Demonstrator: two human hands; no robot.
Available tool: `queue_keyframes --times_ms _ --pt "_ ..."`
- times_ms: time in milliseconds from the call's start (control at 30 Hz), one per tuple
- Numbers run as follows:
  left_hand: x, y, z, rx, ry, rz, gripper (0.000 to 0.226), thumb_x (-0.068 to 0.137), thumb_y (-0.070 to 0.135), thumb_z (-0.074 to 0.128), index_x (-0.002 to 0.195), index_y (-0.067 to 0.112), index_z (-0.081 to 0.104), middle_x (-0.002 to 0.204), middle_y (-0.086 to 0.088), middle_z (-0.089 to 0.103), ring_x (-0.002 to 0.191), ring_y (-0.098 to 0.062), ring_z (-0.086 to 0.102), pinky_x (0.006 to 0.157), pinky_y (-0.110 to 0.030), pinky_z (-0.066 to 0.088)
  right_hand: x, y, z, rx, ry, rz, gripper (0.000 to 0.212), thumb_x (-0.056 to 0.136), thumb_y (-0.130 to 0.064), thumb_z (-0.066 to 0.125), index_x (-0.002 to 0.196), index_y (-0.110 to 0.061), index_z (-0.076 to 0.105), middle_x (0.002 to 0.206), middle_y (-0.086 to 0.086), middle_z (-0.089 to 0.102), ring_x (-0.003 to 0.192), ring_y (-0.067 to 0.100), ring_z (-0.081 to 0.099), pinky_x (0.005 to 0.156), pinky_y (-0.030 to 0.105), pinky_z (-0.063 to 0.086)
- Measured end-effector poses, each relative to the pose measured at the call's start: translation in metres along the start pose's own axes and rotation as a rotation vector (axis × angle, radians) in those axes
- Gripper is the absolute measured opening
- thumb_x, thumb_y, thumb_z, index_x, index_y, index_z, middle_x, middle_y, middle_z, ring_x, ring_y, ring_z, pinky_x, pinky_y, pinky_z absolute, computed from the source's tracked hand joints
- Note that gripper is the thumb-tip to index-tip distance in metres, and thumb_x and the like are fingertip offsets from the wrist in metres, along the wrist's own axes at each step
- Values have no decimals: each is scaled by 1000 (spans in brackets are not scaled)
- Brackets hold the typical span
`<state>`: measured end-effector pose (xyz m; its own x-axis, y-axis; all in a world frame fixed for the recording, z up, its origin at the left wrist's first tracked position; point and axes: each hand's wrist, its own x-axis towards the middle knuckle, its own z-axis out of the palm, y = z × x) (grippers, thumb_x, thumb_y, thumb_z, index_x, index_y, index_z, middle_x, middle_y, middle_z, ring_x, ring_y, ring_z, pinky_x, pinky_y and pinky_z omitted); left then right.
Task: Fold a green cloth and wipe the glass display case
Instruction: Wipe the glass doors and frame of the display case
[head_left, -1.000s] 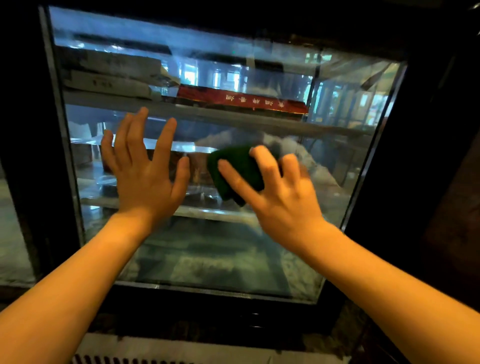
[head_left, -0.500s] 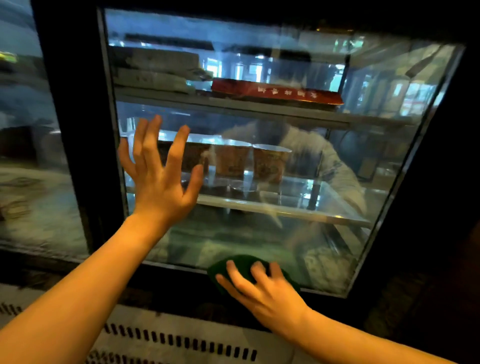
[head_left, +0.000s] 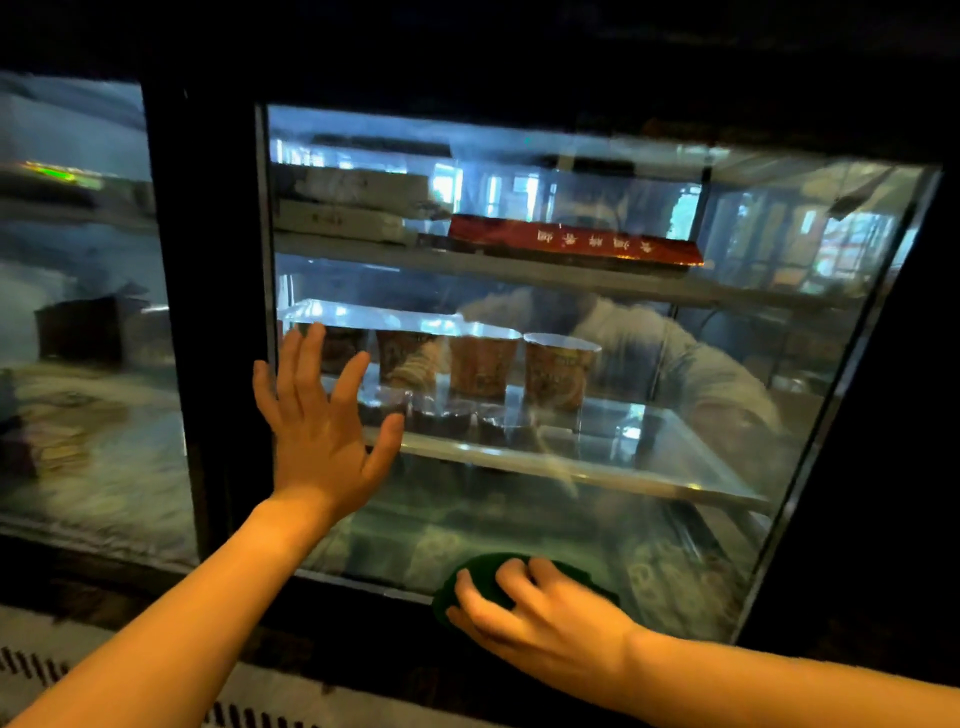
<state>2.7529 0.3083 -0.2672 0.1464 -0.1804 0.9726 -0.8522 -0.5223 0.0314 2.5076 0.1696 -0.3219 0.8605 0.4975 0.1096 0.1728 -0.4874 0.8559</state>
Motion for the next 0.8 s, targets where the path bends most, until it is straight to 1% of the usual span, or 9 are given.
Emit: queue_keyframes --times_ms 100,167,267,333,400,467,567,700,800 --pt "1 -3 -5 -15 -19 12 59 94 58 35 136 17 36 154 -20 16 149 -36 6 115 -57 4 14 26 -15 -46 19 -28 50 96 -19 28 130 -32 62 134 -3 58 80 19 61 59 26 51" --pt "0 -4 -11 -34 -43 23 59 95 60 31 138 20 35 155 -19 15 149 -33 6 115 -54 5 27 48 -28 -67 72 -2 47 96 -18 31 131 -30 60 134 -1 58 81 20 61 60 28 50" --pt "5 -11 -23 -49 -60 50 53 95 57 31 136 24 40 151 -18 24 141 -40 23 108 -56 19 49 93 -52 -115 184 91 46 96 -17 35 132 -28 61 132 3 62 81 23 60 62 32 49" --pt "9 -17 -29 -40 -41 69 48 94 51 36 132 23 45 147 -17 32 136 -39 31 103 -55 25 60 124 -69 -160 229 155 47 96 -17 36 136 -27 58 132 7 62 80 27 58 60 33 46" --pt "13 -23 -34 9 10 97 43 95 45 38 128 19 47 144 -16 40 133 -37 37 104 -56 24 65 152 -84 -194 260 240 48 95 -15 38 137 -25 57 131 12 62 78 30 57 59 35 43" --pt "18 -32 -36 99 64 104 41 96 41 39 128 16 48 142 -18 46 134 -38 38 107 -59 21 67 176 -97 -233 285 318 53 93 -9 32 138 -24 56 133 18 57 78 31 55 59 37 43" --pt "24 -49 -39 225 96 14 49 94 43 42 135 17 47 149 -19 41 139 -40 32 110 -62 15 68 203 -112 -284 306 442 58 92 -10 29 144 -24 50 134 21 32 82 35 55 62 40 42" --pt "23 -60 -38 228 31 -48 64 94 59 33 147 25 40 160 -13 24 147 -43 11 112 -67 6 70 233 -128 -324 324 635 60 91 -11 44 149 -25 41 138 24 28 91 40 54 67 42 39" --pt "20 -63 -32 165 8 -43 66 95 63 28 149 26 35 163 -10 17 148 -44 3 112 -69 4 71 239 -130 -319 299 696 63 92 -7 41 152 -25 34 134 18 15 95 41 51 68 42 32"
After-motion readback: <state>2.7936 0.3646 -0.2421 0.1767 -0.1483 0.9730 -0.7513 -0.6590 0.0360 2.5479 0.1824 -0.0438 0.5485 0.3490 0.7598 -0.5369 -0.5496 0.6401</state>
